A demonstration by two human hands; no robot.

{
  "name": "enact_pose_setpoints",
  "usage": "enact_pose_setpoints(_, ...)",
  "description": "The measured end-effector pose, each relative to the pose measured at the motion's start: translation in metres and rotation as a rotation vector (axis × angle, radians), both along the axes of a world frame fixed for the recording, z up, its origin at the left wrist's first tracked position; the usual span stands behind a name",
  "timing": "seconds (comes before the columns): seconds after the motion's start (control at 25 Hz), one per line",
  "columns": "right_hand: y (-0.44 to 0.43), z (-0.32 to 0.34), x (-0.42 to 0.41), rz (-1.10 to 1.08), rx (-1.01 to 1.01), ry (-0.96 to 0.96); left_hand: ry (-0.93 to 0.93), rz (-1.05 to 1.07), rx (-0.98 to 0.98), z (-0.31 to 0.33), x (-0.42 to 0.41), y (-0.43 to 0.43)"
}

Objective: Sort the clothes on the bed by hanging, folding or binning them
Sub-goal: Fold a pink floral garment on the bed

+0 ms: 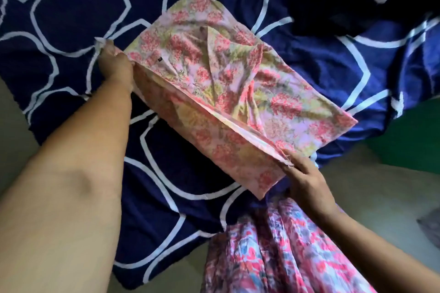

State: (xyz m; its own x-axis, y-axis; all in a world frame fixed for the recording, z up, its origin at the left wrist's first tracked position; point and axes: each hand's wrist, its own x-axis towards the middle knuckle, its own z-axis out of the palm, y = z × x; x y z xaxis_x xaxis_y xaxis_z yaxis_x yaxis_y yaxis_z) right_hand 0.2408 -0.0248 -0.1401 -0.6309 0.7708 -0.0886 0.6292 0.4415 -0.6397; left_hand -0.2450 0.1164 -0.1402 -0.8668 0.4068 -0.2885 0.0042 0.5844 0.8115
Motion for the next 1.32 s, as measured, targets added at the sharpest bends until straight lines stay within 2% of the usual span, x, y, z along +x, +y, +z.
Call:
enact_pose_setpoints(0.12,0.022,-0.008,0.026,-0.158,-0.018,-0.035,0.058,-0.174,-0.111,0.015,0.043,0.052)
enact_pose_setpoints(0.16,0.028,-0.004,0.028,-0.235,-0.149,-0.012,0.069,-0.205,-0.118,0.017,0.057,0.067)
enact_pose_setpoints(0.4,0.077,-0.006,0.057,-0.39,-0.284,0.118,0.092,-0.362,-0.217,0.009,0.114,0.152)
enact_pose_setpoints(0.6,0.105,0.003,0.068,-0.399,-0.401,0.043,0.093,-0.375,-0.243,-0.013,0.146,0.176)
enact_pose_setpoints(0.76,0.117,0.007,0.074,-0.471,-0.503,0.162,0.059,-0.392,-0.166,-0.016,0.163,0.197)
enact_pose_setpoints(0.8,0.117,0.005,0.075,-0.486,-0.494,0.167,0.028,-0.415,-0.139,-0.017,0.163,0.199)
enact_pose_setpoints(0.88,0.118,0.004,0.071,-0.398,-0.398,0.039,-0.071,-0.468,-0.117,-0.022,0.158,0.199)
enact_pose_setpoints(0.92,0.117,0.003,0.07,-0.368,-0.326,-0.018,-0.057,-0.498,-0.129,-0.025,0.158,0.195)
enact_pose_setpoints(1.04,0.102,-0.007,0.07,-0.538,-0.148,-0.129,0.328,-0.683,-0.146,-0.015,0.185,0.168)
enact_pose_setpoints(1.08,0.1,-0.012,0.07,-0.486,-0.005,-0.19,0.474,-0.739,-0.124,-0.006,0.199,0.15)
enact_pose_setpoints(1.16,0.101,-0.018,0.064,-0.295,0.111,-0.205,0.665,-0.731,-0.155,0.007,0.22,0.109)
enact_pose_setpoints(1.32,0.123,-0.02,0.015,-0.034,0.204,-0.178,0.546,-0.515,-0.406,-0.002,0.224,0.022)
